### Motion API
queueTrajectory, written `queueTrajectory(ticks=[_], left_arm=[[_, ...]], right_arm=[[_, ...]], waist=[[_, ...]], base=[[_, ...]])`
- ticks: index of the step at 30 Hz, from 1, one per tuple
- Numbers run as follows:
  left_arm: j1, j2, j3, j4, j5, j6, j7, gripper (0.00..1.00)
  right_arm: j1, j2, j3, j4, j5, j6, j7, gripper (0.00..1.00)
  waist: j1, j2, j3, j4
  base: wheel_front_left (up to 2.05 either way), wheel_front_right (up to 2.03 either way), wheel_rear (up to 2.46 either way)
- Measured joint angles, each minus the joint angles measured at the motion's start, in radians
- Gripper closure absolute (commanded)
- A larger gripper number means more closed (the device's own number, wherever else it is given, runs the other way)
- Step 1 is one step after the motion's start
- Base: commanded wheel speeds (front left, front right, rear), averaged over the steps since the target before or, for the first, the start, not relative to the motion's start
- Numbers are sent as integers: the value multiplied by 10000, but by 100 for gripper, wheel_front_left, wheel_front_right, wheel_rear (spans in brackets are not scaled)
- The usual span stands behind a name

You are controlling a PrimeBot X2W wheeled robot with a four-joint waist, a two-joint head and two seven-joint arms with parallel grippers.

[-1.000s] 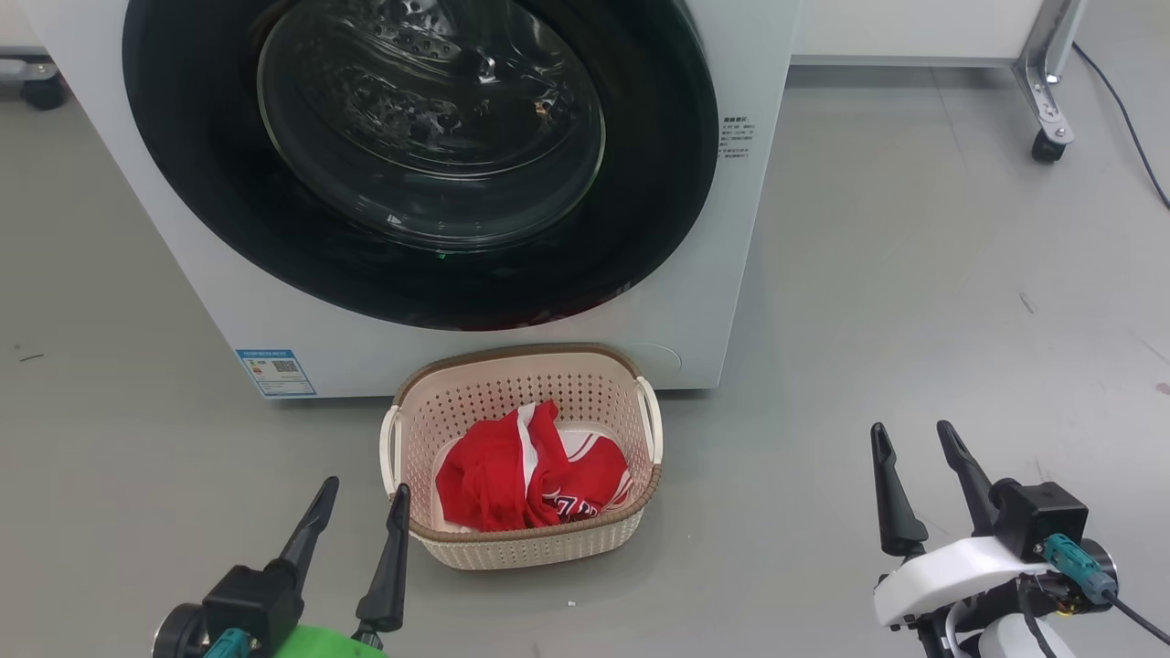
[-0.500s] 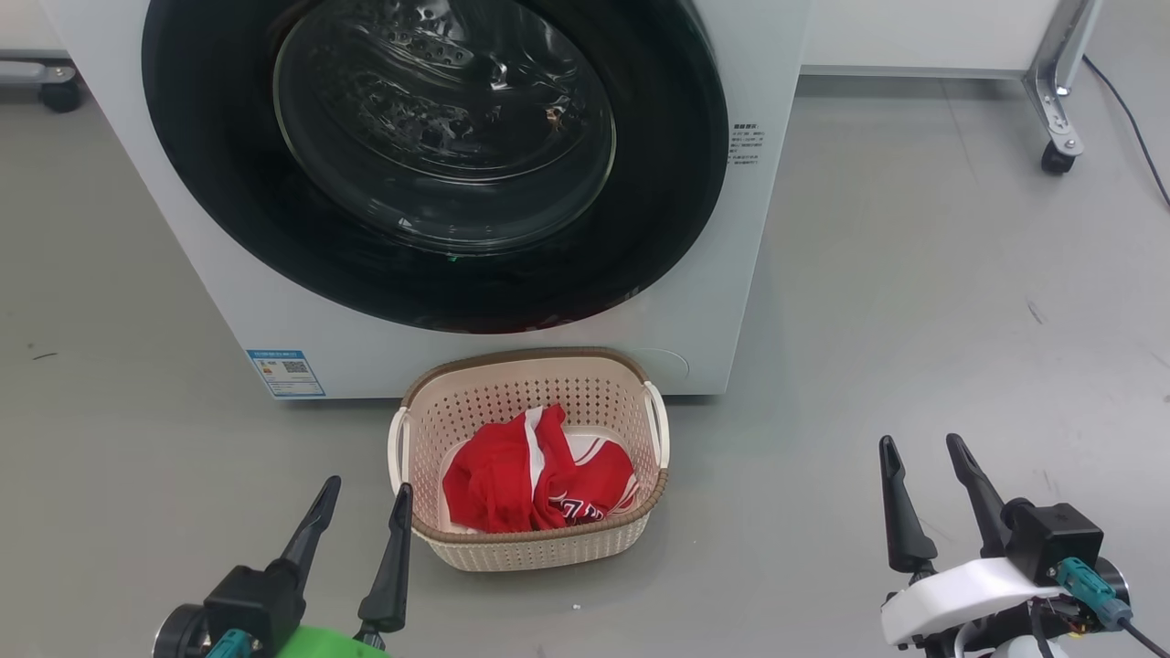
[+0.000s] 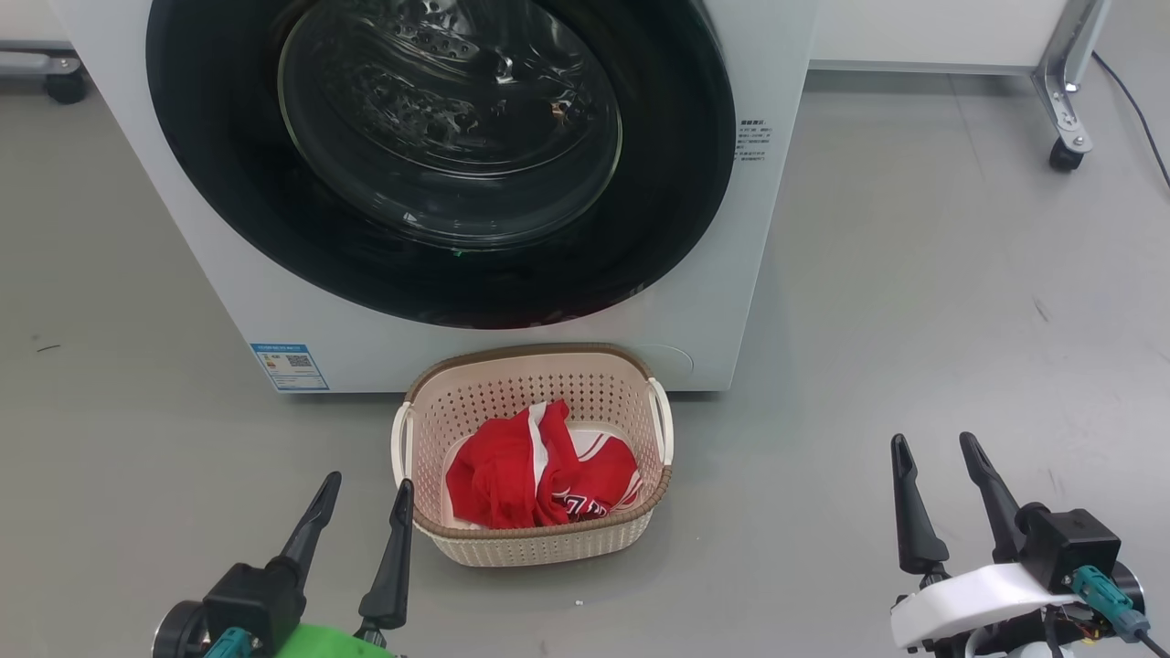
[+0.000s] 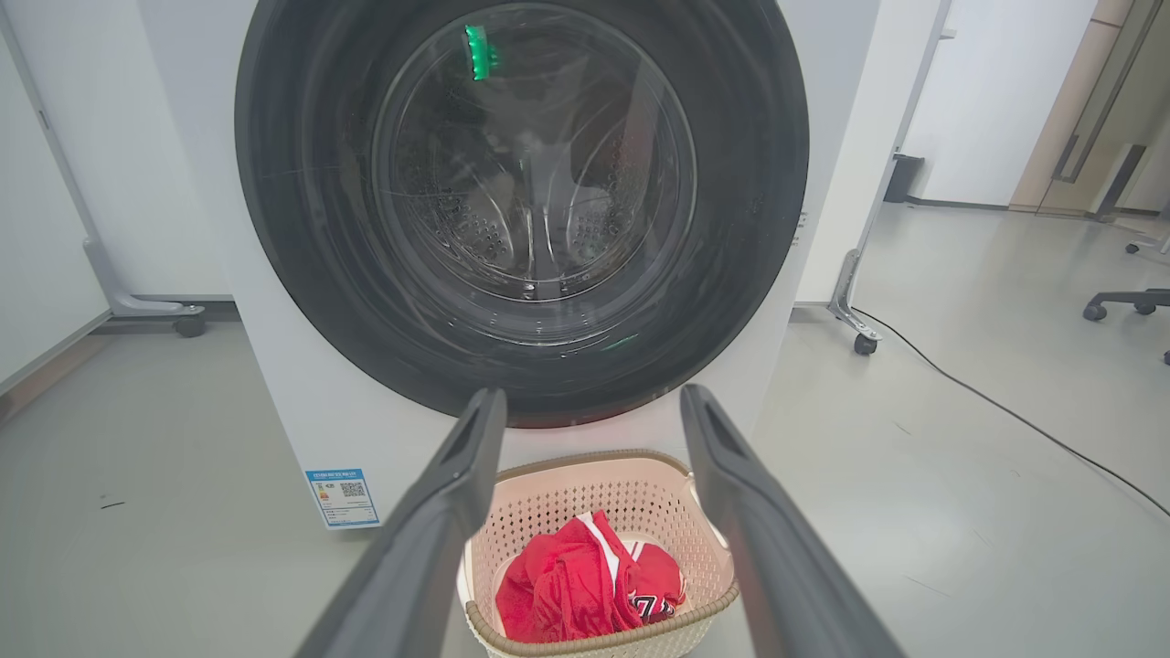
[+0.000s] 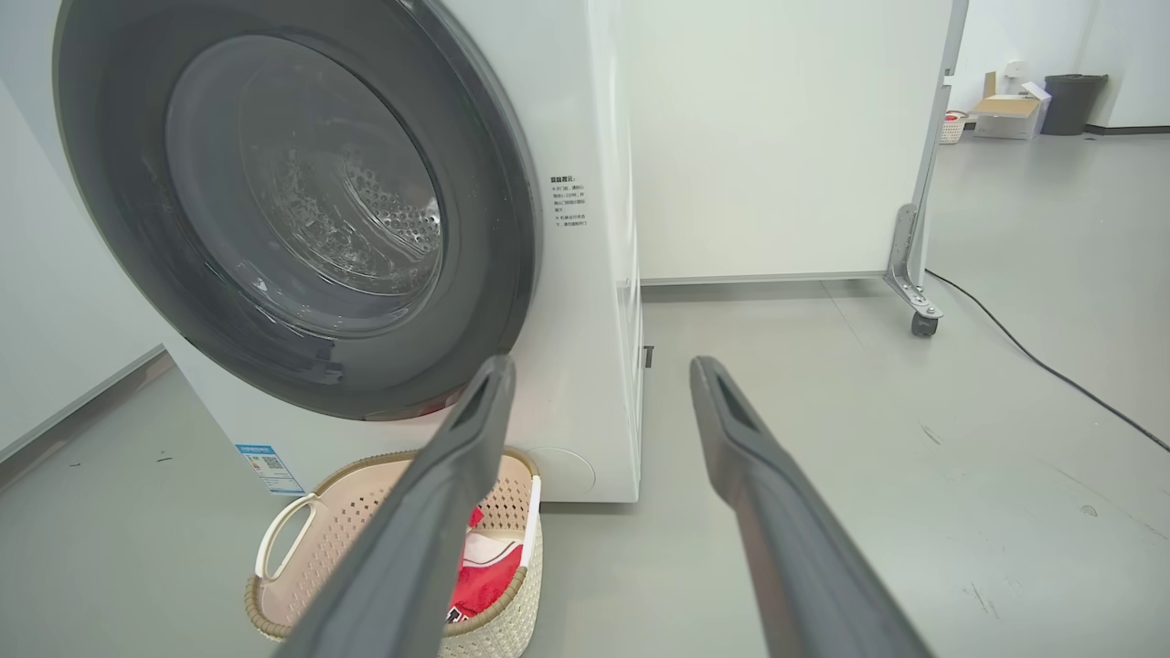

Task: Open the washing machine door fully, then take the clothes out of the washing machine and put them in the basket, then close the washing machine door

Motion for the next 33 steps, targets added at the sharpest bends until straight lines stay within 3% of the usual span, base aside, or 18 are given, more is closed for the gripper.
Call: queueTrajectory(ticks=[15, 16, 26, 33], left_arm=[[1, 0, -6, -128, 0, 56, 36, 0], [1, 0, -6, -136, 0, 56, 36, 100], [226, -117, -59, 240, -347, 54, 38, 100], [244, -136, 2, 209, -1430, -21, 54, 100]], right_arm=[[156, -69, -33, -366, 0, -81, 81, 0], [156, -73, -33, -395, 0, -81, 123, 100], [351, 113, 4, -25, 301, -21, 150, 100], [350, 190, -102, -33, 1442, 104, 330, 100]], waist=[[0, 0, 103, 80], [0, 0, 114, 85], [0, 0, 121, 65], [0, 0, 95, -6]], base=[[0, 0, 0], [0, 0, 0], [0, 0, 0], [0, 0, 0]])
